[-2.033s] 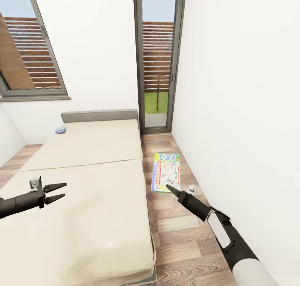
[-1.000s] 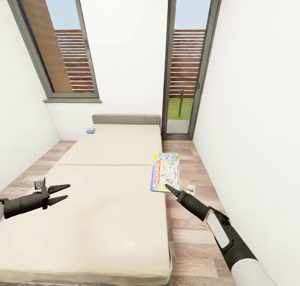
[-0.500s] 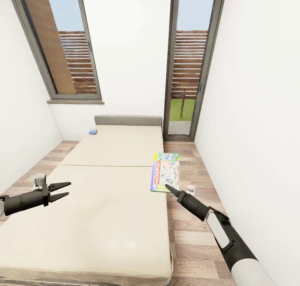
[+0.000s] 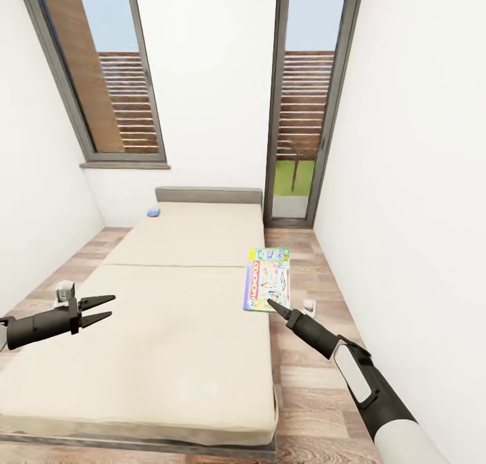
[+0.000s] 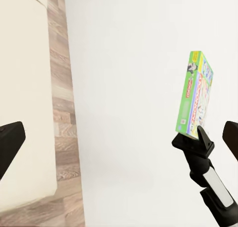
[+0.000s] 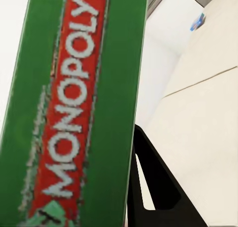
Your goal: Put all the toys in the child's room - the three board games (two on the bed and one on the table), the two jigsaw puzzles on the table, and the tennis ball on the table - inside the toy box on the table in the child's room.
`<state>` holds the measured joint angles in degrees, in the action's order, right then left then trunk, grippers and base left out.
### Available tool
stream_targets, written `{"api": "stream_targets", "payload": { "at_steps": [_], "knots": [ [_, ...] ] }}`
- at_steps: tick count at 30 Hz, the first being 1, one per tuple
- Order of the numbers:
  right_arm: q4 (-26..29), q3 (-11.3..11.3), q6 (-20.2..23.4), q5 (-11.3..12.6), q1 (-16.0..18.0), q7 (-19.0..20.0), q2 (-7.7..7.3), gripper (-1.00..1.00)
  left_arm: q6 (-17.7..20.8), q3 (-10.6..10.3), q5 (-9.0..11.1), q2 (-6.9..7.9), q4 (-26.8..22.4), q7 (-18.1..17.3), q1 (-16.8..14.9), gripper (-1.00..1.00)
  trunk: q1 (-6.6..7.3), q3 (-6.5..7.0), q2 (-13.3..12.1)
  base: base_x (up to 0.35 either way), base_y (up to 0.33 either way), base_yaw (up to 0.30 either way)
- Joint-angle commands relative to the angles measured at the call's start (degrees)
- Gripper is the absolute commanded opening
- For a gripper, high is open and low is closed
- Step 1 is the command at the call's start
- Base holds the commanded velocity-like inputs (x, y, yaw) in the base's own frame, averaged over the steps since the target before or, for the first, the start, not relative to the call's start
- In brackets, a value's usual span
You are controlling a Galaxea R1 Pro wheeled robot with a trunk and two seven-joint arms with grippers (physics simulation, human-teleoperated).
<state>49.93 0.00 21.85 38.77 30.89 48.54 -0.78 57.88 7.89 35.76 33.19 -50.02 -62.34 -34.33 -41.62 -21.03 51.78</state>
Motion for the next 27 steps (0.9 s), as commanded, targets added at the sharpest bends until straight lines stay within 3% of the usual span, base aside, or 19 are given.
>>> {"api": "stream_targets", "payload": {
  "at_steps": [1, 13, 27],
  "knots": [
    [-0.01, 0.0, 0.47, 0.43, 0.04, -0.07, -0.02, -1.0, 0.25, -0.01, -0.06, 0.02, 0.01, -0.21, -0.04, 1.0, 0.24, 0.12, -0.37, -0.224, 0.041, 0.0],
    [-0.07, 0.08, 0.4, 0.37, 0.03, -0.65, 0.07, -1.0, 0.28, -0.05, -0.05, 0.03, 0.01, -0.28, -0.04, 1.0, 2.87, 2.32, -5.18, -0.087, 0.016, 0.017],
    [-0.01, 0.09, 0.39, 0.35, 0.03, -0.64, 0.07, -1.0, 0.23, -0.04, 0.01, 0.04, 0.01, -0.39, -0.03, 1.0, 5.73, 5.47, -10.4, -0.007, 0.001, 0.201]
  ]
}}
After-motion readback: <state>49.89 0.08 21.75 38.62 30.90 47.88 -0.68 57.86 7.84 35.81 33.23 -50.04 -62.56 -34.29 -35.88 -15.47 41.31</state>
